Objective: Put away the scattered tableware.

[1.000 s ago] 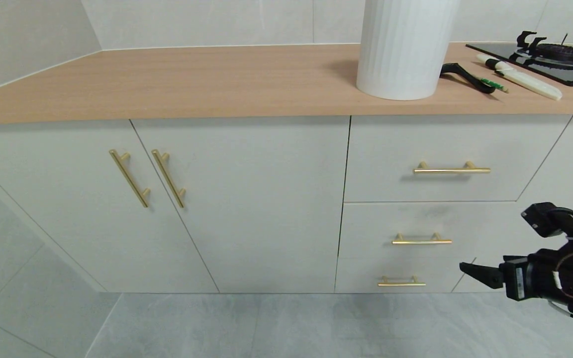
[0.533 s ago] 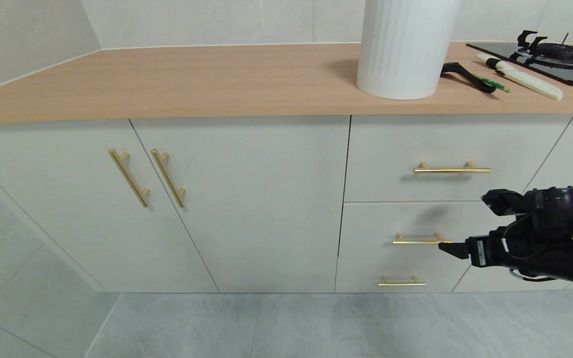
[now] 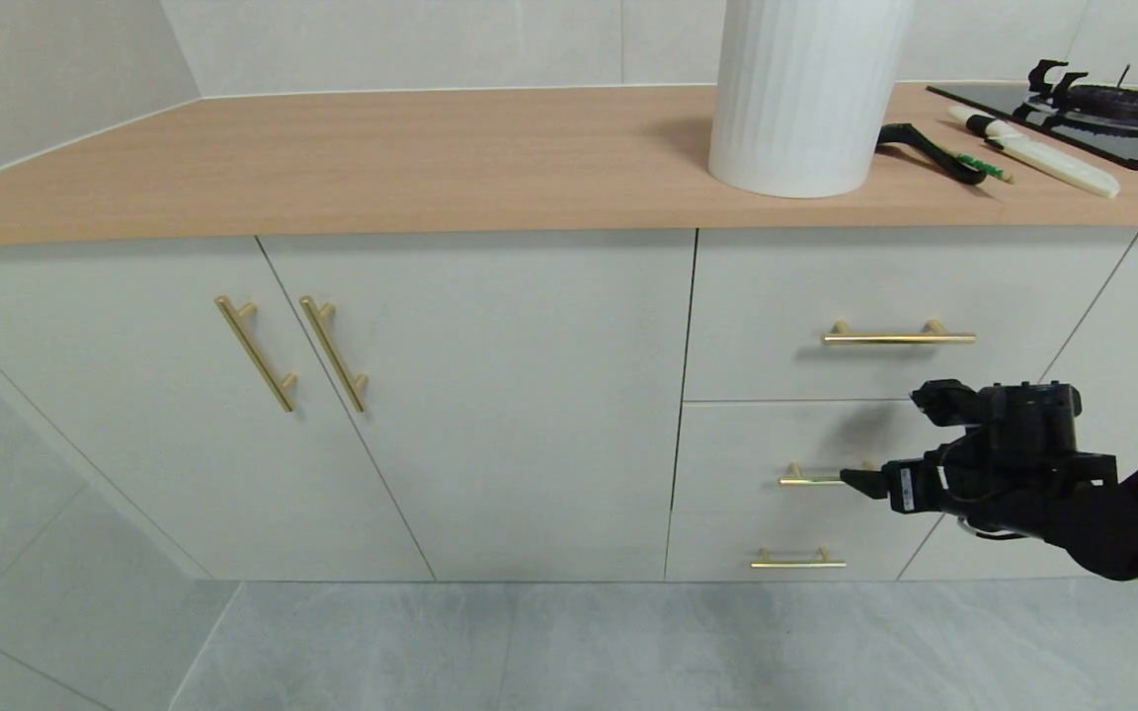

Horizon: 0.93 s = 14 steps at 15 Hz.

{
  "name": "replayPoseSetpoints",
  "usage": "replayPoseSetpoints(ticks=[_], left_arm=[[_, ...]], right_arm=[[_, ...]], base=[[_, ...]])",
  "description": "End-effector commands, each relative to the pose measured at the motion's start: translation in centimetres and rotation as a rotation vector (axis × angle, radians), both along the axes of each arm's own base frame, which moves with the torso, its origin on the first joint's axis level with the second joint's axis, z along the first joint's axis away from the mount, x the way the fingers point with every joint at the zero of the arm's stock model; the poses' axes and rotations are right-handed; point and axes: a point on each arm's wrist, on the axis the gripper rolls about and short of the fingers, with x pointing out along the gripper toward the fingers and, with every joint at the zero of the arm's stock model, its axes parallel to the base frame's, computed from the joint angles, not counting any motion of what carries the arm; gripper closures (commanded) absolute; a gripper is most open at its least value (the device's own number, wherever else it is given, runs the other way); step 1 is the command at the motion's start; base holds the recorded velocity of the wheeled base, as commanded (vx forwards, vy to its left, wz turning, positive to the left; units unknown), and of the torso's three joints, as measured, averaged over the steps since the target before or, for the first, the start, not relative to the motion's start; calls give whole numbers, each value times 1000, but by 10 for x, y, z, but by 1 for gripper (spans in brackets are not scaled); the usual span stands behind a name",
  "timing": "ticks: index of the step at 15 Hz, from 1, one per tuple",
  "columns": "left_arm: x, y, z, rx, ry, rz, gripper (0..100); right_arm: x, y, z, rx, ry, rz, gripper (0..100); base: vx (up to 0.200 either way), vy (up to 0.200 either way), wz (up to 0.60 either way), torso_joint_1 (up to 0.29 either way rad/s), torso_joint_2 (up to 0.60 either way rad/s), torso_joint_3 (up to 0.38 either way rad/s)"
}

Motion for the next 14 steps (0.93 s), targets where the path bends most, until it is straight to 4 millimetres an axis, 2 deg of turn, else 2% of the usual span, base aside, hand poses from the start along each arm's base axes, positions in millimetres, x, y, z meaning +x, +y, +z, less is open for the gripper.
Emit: replayPoseSetpoints(ticks=[1,14], left_arm=[[0,0,0,1,1,2,0],[0,0,0,1,1,2,0]], right_arm=[[6,1,-12,-7,26,-5,0],[30,2,-40,-24,12,-33,0]], base=[[0,0,0,0,0,0],[0,0,0,0,0,0]])
